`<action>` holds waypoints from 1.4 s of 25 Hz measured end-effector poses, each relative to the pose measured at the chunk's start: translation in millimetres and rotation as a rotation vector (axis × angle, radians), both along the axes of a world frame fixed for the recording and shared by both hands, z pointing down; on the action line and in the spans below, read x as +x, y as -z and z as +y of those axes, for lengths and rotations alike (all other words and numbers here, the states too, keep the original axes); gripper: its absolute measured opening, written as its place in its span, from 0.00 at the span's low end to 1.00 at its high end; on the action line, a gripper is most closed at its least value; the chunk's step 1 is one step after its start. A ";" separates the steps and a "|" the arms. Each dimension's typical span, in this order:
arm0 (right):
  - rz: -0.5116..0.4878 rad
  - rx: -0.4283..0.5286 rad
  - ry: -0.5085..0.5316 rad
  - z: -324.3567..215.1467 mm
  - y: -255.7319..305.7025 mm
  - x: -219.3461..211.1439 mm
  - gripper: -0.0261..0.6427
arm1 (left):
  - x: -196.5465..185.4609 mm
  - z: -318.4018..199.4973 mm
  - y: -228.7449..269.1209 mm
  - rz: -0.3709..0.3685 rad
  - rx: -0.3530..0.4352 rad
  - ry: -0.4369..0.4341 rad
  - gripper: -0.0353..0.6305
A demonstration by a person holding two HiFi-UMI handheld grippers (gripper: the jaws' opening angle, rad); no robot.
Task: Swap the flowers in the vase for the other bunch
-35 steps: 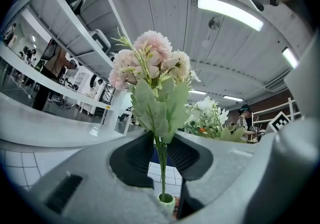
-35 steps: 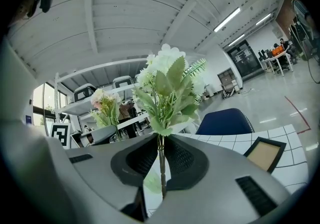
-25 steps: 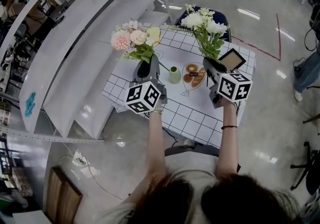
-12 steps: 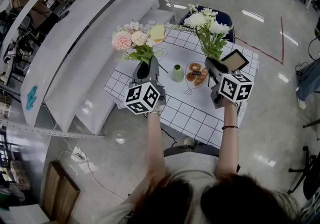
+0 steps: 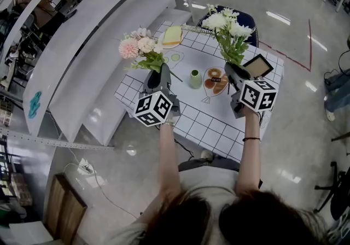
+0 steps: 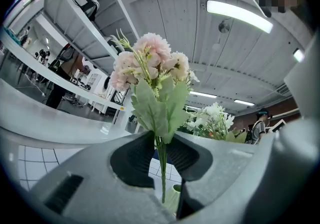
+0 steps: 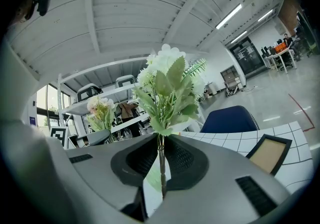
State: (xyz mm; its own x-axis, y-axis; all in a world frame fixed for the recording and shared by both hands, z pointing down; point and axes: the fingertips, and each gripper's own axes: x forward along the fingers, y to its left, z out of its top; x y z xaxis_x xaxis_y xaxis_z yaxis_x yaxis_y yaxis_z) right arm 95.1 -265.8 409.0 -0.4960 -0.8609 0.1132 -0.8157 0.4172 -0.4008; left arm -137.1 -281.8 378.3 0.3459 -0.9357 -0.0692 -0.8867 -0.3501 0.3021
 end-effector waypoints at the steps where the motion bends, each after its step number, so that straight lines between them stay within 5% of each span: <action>1: 0.000 0.000 -0.001 -0.3 0.1 0.4 0.10 | -1.1 0.0 -0.6 -0.001 -0.002 0.004 0.17; 35: -0.083 0.074 -0.005 -3.9 23.8 -20.8 0.10 | -33.1 15.6 -15.4 -0.008 -0.057 0.021 0.17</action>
State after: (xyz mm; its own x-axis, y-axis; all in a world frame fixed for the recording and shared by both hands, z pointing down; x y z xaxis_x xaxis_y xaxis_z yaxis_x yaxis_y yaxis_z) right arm 74.4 -269.7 385.2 -0.4971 -0.8677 0.0078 -0.7828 0.4445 -0.4354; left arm -170.2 -266.2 393.6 0.3264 -0.9451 -0.0126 -0.8960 -0.3136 0.3143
